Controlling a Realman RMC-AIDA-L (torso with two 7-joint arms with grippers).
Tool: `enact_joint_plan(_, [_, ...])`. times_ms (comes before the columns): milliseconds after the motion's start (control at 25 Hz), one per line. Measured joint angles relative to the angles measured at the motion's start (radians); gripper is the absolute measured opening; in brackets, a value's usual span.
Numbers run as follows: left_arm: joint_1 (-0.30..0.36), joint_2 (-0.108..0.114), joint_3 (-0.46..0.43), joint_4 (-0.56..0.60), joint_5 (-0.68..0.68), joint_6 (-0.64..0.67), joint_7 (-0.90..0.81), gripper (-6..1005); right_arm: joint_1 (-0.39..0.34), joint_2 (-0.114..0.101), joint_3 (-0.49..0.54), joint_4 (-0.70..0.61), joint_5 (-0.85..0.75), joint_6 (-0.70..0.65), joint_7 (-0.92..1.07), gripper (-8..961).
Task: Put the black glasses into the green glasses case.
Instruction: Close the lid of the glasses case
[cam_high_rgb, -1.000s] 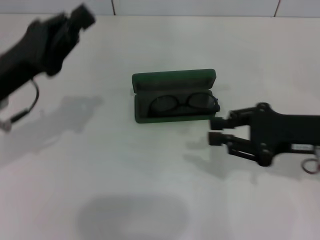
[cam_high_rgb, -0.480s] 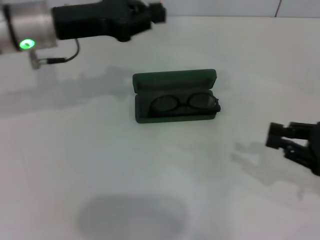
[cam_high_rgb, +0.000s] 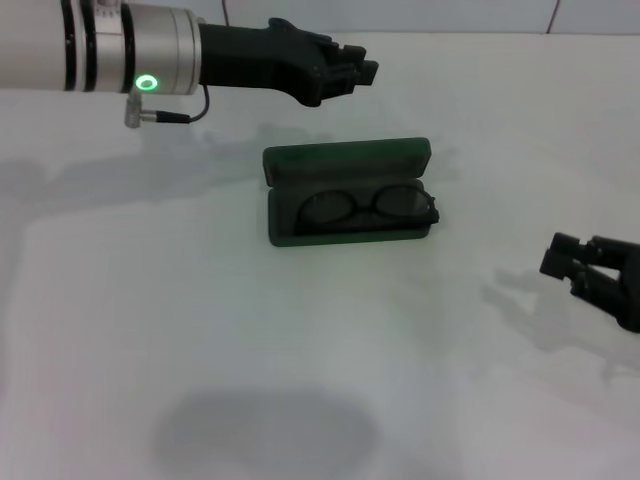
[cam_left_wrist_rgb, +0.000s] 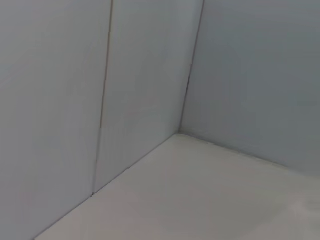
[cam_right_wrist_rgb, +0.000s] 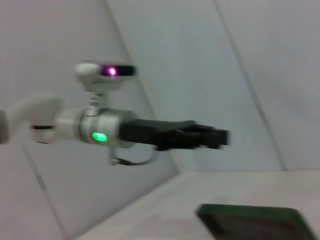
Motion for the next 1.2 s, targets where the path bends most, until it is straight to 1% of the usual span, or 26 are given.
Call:
enact_joint_plan(80, [0.023, -0.006, 0.000, 0.020, -0.028, 0.021, 0.002, 233, 0.026, -0.002, -0.008, -0.001, -0.010, 0.076, 0.014, 231])
enact_joint_plan(240, [0.165, -0.017, 0.000, 0.154, -0.190, 0.166, 0.036, 232, 0.108, 0.002, -0.022, -0.001, -0.070, 0.244, 0.037, 225])
enact_joint_plan(360, [0.258, -0.027, 0.000, 0.248, -0.321, 0.287, 0.066, 232, 0.151, 0.003, -0.022, 0.002, -0.086, 0.311, 0.040, 213])
enact_joint_plan(480, [0.319, -0.036, 0.000, 0.302, -0.420, 0.363, 0.071, 231, 0.180, -0.001, -0.023, 0.009, -0.090, 0.341, 0.041, 186])
enact_joint_plan(560, [0.337, -0.041, 0.000, 0.304, -0.449, 0.385, 0.072, 229, 0.194, -0.001, -0.023, 0.013, -0.105, 0.356, 0.044, 168])
enact_joint_plan(640, [0.355, -0.045, 0.000, 0.298, -0.470, 0.398, 0.075, 228, 0.217, 0.003, -0.024, 0.028, -0.135, 0.376, 0.049, 150])
enact_joint_plan(840, [0.399, -0.057, 0.000, 0.293, -0.483, 0.421, 0.084, 224, 0.322, 0.009, -0.034, 0.135, -0.166, 0.432, 0.047, 129])
enact_joint_plan(1000, [0.408, -0.070, 0.000, 0.273, -0.484, 0.433, 0.108, 222, 0.354, 0.012, -0.048, 0.164, -0.177, 0.440, 0.048, 125])
enact_joint_plan(1200, [0.414, -0.072, -0.008, 0.241, -0.485, 0.460, 0.125, 220, 0.371, 0.016, -0.070, 0.188, -0.178, 0.450, 0.071, 124])
